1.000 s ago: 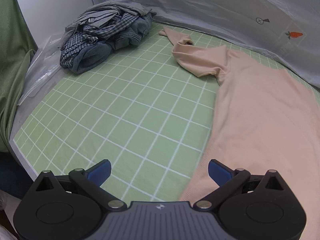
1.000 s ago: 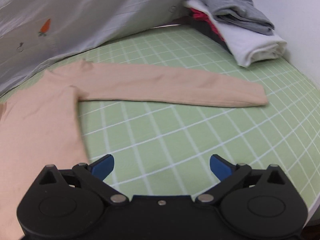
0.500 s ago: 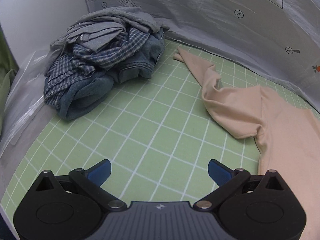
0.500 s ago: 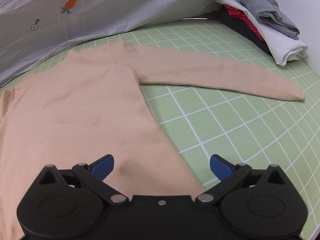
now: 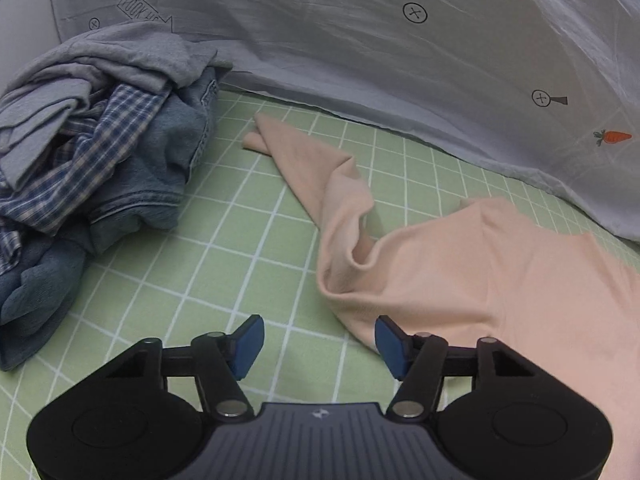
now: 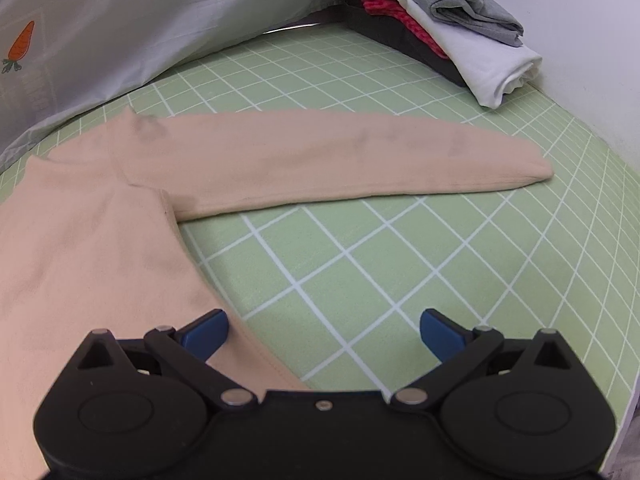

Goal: Fold clothes

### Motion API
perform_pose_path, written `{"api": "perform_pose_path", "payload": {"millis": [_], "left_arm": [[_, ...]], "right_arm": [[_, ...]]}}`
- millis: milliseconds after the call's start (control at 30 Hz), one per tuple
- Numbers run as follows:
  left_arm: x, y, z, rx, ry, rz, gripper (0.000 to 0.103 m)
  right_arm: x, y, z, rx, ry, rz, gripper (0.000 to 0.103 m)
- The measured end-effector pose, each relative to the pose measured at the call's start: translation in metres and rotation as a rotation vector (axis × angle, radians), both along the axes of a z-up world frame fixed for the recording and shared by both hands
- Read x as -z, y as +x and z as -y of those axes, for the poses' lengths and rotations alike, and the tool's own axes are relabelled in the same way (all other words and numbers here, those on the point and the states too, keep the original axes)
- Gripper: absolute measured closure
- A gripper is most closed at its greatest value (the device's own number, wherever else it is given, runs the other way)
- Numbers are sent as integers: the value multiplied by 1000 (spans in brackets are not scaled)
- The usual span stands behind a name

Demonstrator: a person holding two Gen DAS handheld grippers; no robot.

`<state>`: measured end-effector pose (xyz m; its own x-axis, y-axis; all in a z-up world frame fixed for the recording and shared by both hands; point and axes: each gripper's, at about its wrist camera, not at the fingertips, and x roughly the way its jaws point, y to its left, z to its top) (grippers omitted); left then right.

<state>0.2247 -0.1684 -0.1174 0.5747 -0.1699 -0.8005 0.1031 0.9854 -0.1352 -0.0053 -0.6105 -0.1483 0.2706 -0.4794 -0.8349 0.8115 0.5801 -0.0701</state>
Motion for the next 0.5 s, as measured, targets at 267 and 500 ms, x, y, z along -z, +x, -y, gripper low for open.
{"api": "perform_pose_path", "payload": {"millis": [267,500], "left_arm": [[5,23,22,71,19,26,86],[-10,-8,33,126,-5,35,94]], "right_arm": [[5,7,-5,-48,27,1,0],[5,-4,-9,-40,43,32,0]]}}
